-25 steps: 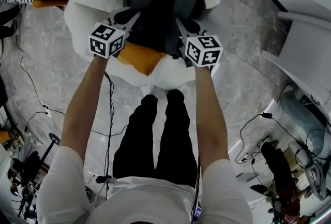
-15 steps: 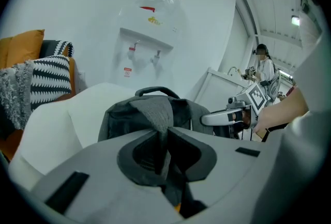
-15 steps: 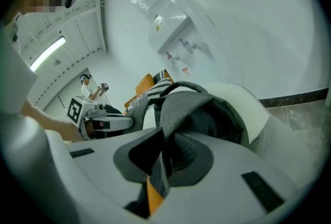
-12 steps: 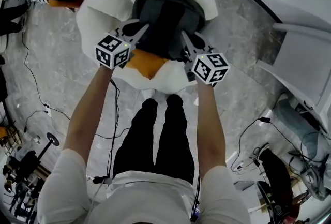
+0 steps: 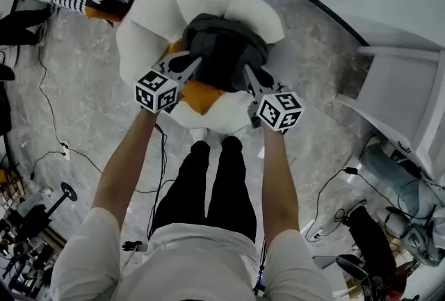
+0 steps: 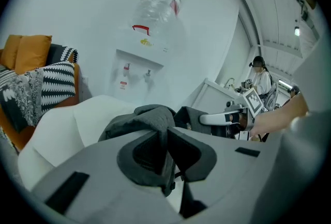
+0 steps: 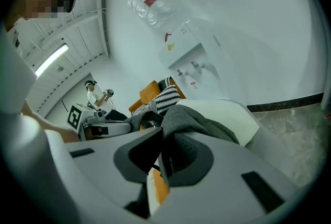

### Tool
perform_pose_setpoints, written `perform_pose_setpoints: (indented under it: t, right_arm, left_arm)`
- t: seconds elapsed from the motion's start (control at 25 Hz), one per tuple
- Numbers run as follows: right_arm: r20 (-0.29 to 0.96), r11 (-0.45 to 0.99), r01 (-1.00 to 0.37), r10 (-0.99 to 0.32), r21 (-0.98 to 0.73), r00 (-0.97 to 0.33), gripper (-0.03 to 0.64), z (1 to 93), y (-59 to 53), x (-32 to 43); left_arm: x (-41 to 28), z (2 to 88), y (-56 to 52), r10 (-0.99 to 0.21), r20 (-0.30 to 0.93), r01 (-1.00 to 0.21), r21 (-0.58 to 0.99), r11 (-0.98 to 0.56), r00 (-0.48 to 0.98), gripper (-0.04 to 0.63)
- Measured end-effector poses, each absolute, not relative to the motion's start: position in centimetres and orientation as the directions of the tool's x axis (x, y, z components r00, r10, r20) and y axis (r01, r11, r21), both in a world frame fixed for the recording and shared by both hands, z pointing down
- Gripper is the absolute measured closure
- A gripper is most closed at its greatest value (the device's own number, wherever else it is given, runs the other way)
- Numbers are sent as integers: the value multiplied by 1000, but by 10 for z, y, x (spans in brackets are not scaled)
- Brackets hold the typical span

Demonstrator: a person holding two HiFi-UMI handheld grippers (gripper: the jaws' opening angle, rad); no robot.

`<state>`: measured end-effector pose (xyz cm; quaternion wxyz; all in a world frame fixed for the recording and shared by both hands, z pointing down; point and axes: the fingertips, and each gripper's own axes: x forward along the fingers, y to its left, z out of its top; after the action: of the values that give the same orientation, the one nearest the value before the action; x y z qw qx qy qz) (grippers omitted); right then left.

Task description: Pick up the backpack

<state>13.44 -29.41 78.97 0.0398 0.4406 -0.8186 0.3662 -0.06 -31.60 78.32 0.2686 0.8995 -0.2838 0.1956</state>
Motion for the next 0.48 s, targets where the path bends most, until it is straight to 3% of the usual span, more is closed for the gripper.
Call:
perform_pose_setpoints:
  t: [0.48]
  right_arm:
    - [390,348,-726,-664,-594,-638,580,757,-279,121]
  left_arm:
    - [-18,740,-302,-441,518,-657,369,-658,733,565]
